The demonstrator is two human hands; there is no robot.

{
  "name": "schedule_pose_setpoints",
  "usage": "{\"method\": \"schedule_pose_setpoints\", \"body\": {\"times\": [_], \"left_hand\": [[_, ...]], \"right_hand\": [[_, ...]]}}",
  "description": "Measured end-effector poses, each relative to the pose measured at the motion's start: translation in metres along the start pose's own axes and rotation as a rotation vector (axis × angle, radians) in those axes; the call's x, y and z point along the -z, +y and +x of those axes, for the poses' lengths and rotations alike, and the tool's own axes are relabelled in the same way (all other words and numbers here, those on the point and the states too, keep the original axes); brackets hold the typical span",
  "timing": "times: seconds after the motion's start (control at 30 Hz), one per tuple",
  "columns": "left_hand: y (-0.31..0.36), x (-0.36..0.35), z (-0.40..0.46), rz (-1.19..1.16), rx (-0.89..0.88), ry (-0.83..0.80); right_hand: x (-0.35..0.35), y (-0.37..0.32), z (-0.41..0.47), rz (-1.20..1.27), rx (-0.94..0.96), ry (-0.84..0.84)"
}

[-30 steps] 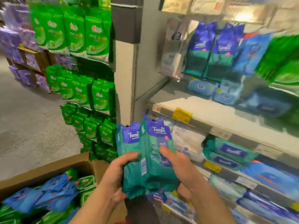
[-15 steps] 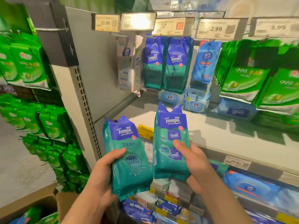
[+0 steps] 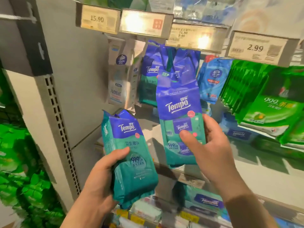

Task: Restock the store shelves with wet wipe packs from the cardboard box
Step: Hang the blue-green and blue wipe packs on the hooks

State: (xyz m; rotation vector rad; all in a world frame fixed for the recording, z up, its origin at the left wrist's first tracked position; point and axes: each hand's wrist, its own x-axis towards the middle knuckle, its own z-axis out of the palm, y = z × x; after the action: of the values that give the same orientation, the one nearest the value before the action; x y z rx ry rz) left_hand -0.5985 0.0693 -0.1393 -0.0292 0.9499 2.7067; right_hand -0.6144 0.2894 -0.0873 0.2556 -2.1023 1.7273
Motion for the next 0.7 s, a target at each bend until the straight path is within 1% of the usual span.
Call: {"method": "schedule_pose_setpoints", "body": {"times": [0.13, 0.23, 0.37, 0.47, 0.6, 0.7], "left_hand": [[0.011, 0.008, 0.022, -0.001, 0.006, -0.050], [0.014, 0.010, 0.035, -0.001, 0.027, -0.115], [0.014, 0.010, 0.042, 0.006, 0.050, -0.143], [0.014, 0.008, 0.045, 0.025, 0.031, -0.170], [0.011, 0.007, 0.047, -0.015, 0.003, -0.135], [0.008, 0.009, 0.047, -0.019, 0.001, -0.113]], "right_hand": [[-0.014, -0.005, 0.024, 0.004, 0.130, -0.003], [-0.018, -0.006, 0.037, -0.026, 0.180, 0.022], [-0.016, -0.010, 0.046, -0.002, 0.183, 0.023], [-0.013, -0.015, 0.048, 0.011, 0.189, 0.011], [-0.008, -0.016, 0.051, 0.038, 0.141, 0.007], [-0.006, -0.020, 0.051, -0.036, 0.185, -0.005]]}}
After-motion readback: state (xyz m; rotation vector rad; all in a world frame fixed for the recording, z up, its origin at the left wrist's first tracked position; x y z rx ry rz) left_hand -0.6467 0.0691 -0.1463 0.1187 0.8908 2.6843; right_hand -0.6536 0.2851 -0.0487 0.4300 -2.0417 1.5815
